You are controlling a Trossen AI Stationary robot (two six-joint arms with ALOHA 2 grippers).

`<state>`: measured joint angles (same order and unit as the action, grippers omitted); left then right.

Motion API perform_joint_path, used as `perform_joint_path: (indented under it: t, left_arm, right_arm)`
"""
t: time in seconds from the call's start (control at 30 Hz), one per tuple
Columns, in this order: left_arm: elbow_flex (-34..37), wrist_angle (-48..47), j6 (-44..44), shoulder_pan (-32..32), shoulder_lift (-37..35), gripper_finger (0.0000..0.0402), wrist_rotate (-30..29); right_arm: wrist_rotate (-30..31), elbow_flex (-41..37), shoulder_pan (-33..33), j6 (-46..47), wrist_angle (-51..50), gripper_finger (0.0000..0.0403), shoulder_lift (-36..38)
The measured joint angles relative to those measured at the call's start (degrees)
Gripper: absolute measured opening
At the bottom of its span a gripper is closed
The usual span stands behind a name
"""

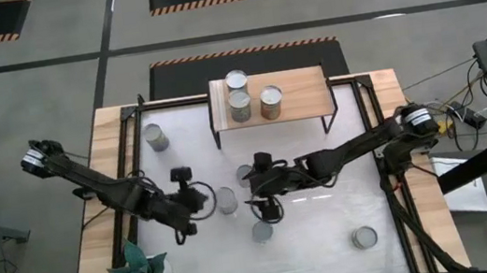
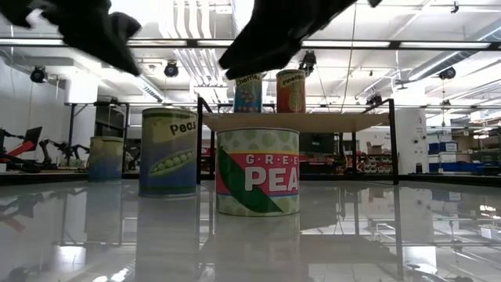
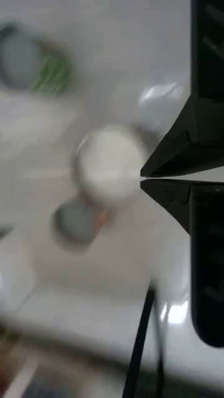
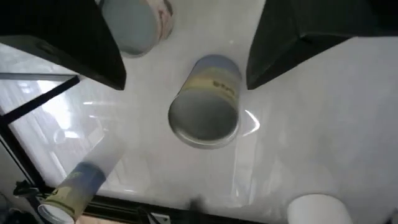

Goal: Pick and place cans onto a shelf
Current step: Put the canned peas on the shelf

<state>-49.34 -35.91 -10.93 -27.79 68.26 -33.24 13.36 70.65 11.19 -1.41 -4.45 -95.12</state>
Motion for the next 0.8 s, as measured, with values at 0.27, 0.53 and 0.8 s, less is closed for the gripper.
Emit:
perform_joint_path:
  t: [0.27,0.53,0.8]
  left_arm:
    - [-0.07,2.55,4.93,0.04,-10.56,0.0000,-20.84]
    - [0.11,4.07,4.49,0.04,-13.97,0.0000,-26.10]
    - [0.41,4.35,5.83,0.04,-11.84,0.0000,-26.26]
  right_arm:
    - [-7.88,6.83,-4.19,-0.72,-4.35,0.0368,-6.33]
    - [-14.03,8.46,-6.90,-0.85,-4.67,0.0368,-11.17]
    - [-16.87,8.46,-6.98,-2.51,-0.56,0.0368,-15.05]
